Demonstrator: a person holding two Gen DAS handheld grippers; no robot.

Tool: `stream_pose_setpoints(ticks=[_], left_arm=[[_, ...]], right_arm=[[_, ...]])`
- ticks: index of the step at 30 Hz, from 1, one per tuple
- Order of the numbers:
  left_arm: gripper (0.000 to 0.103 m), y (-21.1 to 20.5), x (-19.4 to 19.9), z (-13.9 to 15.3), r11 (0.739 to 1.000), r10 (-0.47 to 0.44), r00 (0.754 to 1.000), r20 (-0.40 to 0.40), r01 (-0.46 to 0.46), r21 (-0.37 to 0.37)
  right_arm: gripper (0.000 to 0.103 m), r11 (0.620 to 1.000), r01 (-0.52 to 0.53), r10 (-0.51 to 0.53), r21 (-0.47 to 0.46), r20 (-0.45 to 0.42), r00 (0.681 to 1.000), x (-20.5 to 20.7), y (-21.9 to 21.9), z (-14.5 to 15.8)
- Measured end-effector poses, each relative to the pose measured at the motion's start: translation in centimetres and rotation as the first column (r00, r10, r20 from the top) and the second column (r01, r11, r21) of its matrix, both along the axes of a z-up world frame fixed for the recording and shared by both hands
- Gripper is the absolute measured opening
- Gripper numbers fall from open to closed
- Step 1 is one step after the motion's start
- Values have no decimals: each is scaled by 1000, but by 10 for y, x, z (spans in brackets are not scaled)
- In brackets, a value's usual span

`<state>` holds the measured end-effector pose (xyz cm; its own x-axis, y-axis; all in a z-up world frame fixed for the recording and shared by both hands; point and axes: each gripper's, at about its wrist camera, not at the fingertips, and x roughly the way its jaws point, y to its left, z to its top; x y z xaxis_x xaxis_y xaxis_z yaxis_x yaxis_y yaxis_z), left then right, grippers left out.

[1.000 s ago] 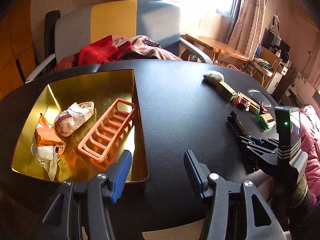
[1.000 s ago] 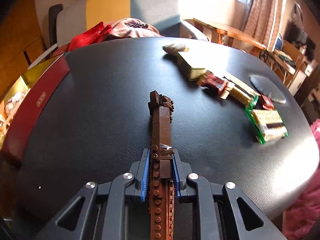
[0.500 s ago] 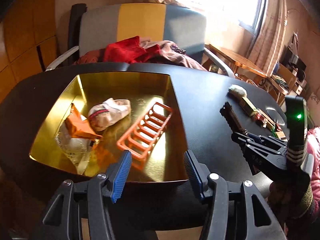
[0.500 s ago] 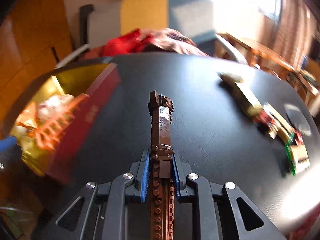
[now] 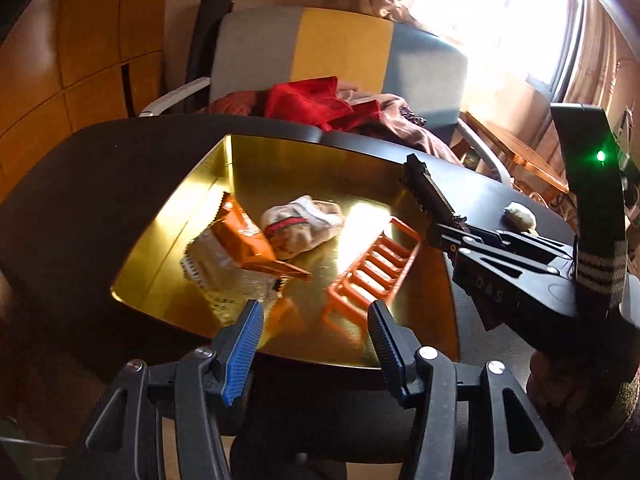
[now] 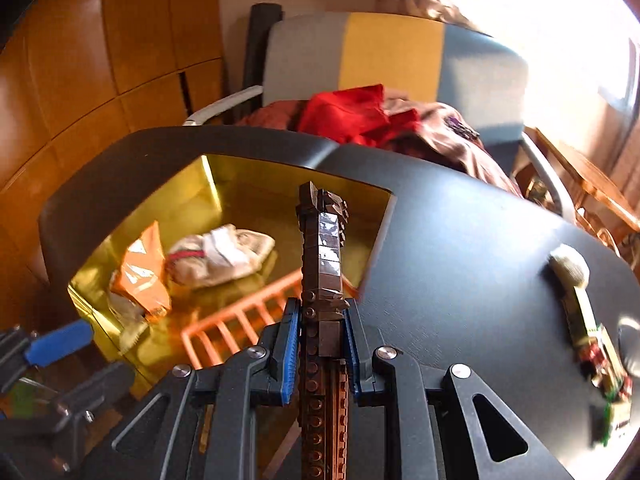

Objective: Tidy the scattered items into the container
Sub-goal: 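Carry the brown brick toy with the right tool over the gold box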

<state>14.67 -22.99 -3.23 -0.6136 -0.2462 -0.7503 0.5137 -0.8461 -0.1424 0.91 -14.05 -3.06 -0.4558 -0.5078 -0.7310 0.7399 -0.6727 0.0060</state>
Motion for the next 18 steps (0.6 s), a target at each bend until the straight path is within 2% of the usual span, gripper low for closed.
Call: stream_pose_setpoints(ticks=[10, 18], left_arm=[[55, -30, 27, -1, 994, 106, 994, -11, -106, 7], [55, -41, 37, 0, 990, 138, 990, -24, -138, 14]], right_arm=[[20, 999, -46, 45, 27, 32, 998, 9, -47, -10], [20, 998, -49, 44, 45, 115, 992, 1, -63, -24]])
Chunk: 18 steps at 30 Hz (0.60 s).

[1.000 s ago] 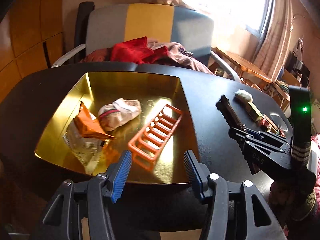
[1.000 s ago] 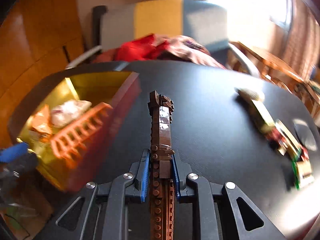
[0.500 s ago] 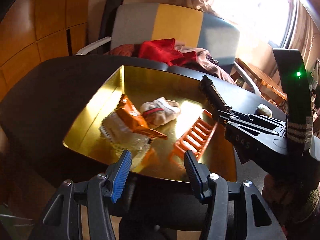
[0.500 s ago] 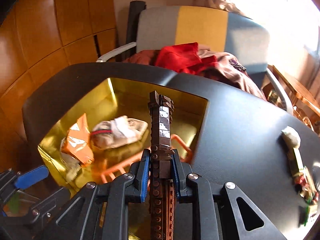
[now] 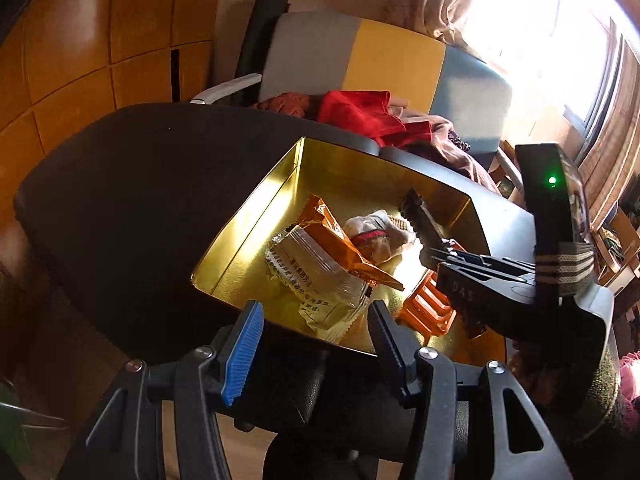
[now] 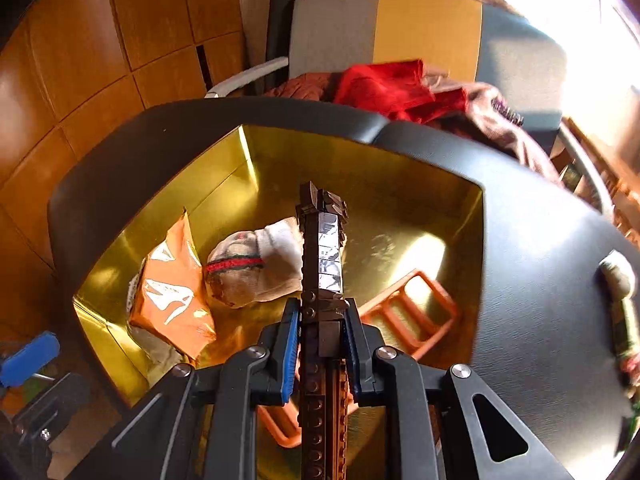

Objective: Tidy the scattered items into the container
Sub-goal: 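Carry the brown brick toy with the right tool over the gold box, then lower the brick toy into the gold box beside the rack and open the right tool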

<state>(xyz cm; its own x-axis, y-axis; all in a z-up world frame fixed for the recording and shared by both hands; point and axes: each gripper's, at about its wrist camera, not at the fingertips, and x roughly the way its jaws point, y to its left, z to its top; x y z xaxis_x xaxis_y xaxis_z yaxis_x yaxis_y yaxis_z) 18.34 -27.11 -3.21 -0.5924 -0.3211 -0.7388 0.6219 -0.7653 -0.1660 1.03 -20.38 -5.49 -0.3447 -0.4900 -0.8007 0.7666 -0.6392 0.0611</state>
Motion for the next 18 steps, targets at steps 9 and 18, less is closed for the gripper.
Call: stream_pose_setpoints(ticks=[9, 18], left_arm=[[55, -3, -2, 6, 1000, 9, 1000, -1, -9, -16], [56, 8, -21, 22, 997, -52, 999, -3, 52, -59]], right_arm=[[22, 999, 26, -24, -22, 72, 997, -11, -4, -6], [24, 993, 62, -58, -96, 46, 997, -13, 21, 12]])
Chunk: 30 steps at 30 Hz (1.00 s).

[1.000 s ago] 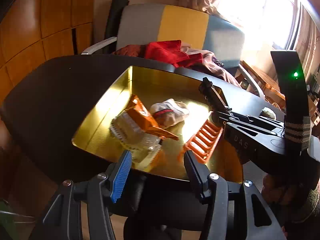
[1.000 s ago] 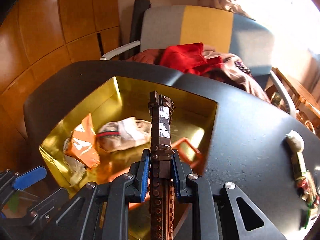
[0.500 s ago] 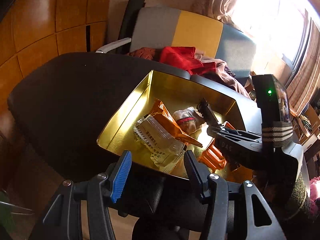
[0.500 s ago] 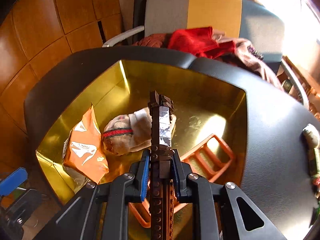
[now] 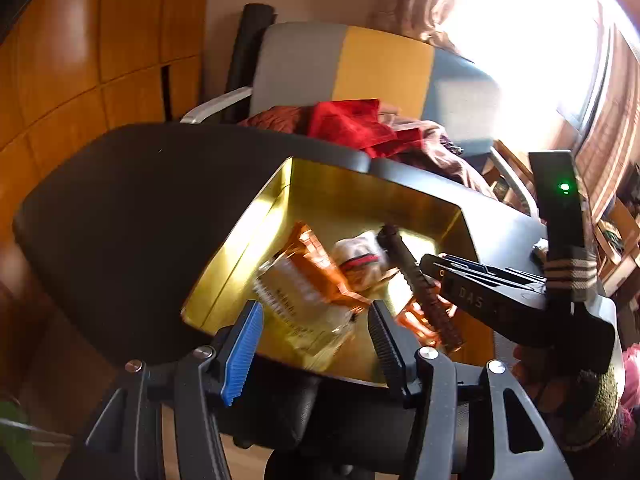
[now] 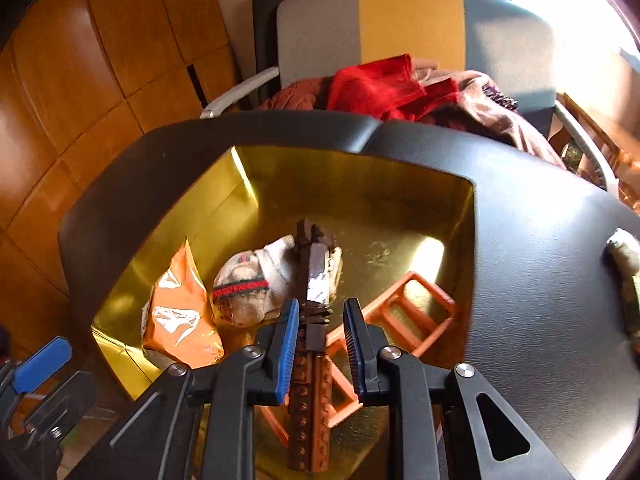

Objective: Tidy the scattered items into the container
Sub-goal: 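Lower the brick toy into the gold box beside the rack and open the right tool, then move the left tool to the green-and-white box while the right tool approaches the red chocolate bar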

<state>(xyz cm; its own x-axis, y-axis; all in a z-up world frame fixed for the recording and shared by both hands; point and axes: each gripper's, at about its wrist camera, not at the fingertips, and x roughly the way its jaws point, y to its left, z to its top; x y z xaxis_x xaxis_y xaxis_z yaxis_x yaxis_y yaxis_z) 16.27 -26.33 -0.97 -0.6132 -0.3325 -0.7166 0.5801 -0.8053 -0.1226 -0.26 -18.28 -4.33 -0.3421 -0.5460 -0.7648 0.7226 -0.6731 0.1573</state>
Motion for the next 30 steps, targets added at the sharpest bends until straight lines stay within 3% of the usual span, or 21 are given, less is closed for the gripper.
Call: stream_pose_setpoints(ticks=[5, 10, 17, 24, 30], left_arm=[[56, 23, -33, 19, 993, -118, 993, -17, 118, -23], [56, 65, -82, 33, 961, -278, 960, -30, 277, -18], [56, 140, -175, 31, 883, -469, 883, 7, 468, 33], [57, 224, -274, 7, 785, -618, 784, 65, 609, 112], [59, 279, -349, -24, 747, -664, 736, 131, 645, 161]], right_arm=[[25, 994, 93, -95, -52, -35, 995, -9, 46, 14], [31, 971, 232, -234, -58, -38, 971, -27, 111, 12], [33, 890, 454, -455, -36, -16, 891, -55, 220, -4], [36, 786, 618, -618, -20, -31, 785, -71, 318, -17], [39, 736, 677, -676, -3, -32, 736, -82, 373, -29]])
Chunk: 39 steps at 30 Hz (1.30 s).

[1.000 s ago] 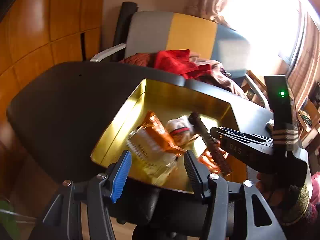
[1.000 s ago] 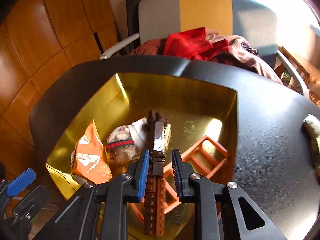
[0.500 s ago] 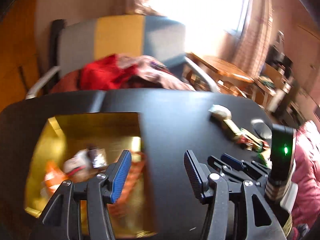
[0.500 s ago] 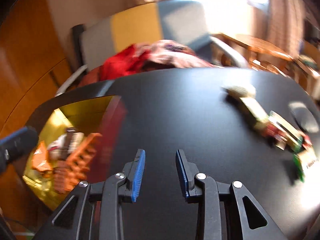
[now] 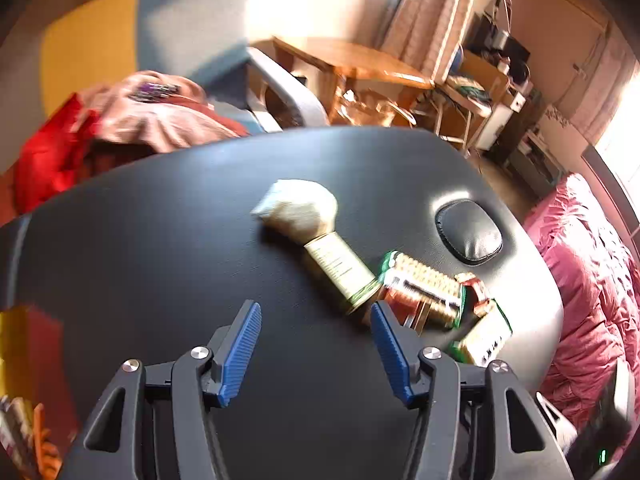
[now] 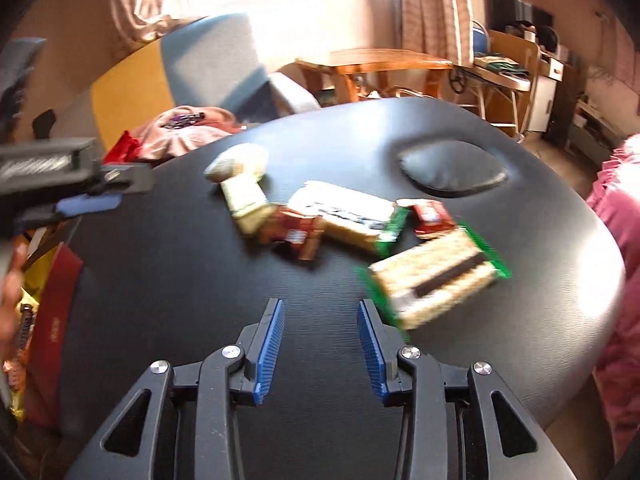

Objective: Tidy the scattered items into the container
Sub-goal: 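Move the left tool to the green-and-white box while the right tool approaches the red chocolate bar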

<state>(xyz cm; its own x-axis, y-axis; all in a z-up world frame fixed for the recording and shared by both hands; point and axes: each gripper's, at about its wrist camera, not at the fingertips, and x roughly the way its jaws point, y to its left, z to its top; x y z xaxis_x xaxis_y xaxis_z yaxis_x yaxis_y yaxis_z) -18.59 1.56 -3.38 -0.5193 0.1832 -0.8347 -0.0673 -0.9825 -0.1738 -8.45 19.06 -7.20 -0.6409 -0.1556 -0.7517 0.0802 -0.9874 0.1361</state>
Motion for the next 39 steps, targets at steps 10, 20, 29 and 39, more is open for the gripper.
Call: stream_pose_setpoints(ticks=[10, 20, 29, 39], left_arm=[[60, 25, -66, -41, 997, 56, 994, 98, -49, -67], [48, 15, -26, -46, 981, 34, 999, 16, -30, -193], [48, -27, 27, -61, 984, 78, 995, 56, -68, -167], [52, -56, 59, -44, 995, 69, 998, -7, -70, -69]], right_arm=[[41, 999, -6, 5, -36, -28, 1000, -12, 24, -3], [43, 986, -148, 142, -75, -77, 987, -39, 9, 2], [43, 957, -290, 290, 4, -21, 957, -94, -44, -6], [36, 933, -346, 357, -101, 120, 926, -62, -48, -28]])
